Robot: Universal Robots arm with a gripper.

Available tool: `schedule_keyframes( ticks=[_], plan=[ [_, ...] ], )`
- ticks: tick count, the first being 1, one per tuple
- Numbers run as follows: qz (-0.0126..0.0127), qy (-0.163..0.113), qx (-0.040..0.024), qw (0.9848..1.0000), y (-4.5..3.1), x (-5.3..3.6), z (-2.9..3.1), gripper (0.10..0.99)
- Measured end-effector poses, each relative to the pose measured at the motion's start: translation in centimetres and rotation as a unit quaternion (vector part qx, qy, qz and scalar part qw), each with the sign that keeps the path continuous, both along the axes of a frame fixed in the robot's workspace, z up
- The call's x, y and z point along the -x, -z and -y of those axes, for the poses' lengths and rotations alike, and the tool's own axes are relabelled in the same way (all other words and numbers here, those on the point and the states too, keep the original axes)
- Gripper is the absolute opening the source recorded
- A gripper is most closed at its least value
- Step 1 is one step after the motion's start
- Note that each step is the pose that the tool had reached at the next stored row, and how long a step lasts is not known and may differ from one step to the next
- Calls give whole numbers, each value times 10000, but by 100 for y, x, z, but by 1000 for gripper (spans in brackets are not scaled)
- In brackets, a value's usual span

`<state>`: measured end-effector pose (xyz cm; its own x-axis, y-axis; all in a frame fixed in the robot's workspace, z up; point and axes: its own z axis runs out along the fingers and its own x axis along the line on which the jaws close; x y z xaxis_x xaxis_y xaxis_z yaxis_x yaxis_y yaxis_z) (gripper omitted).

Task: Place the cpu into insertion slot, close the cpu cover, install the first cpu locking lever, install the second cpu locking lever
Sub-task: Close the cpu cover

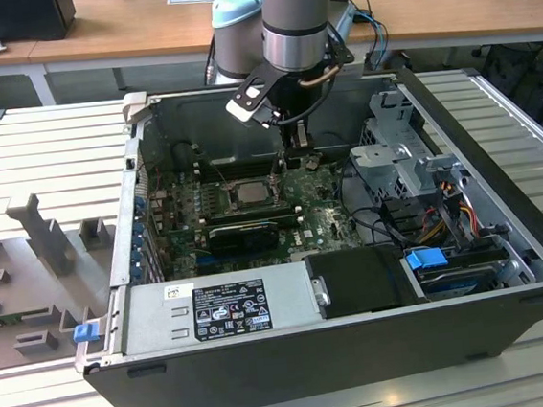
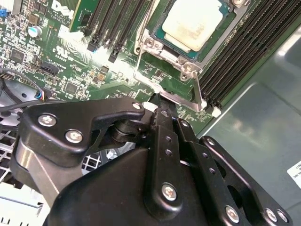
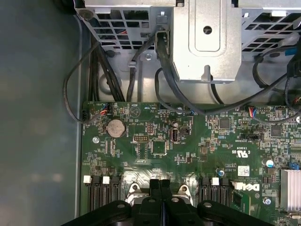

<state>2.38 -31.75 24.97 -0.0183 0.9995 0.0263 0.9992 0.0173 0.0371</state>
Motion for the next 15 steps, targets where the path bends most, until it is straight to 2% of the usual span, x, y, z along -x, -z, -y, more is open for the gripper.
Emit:
schedule_keyframes(
  ticks=[15],
  plan=[
    [0, 0, 0, 10000, 0, 60, 0, 106]
  ],
)
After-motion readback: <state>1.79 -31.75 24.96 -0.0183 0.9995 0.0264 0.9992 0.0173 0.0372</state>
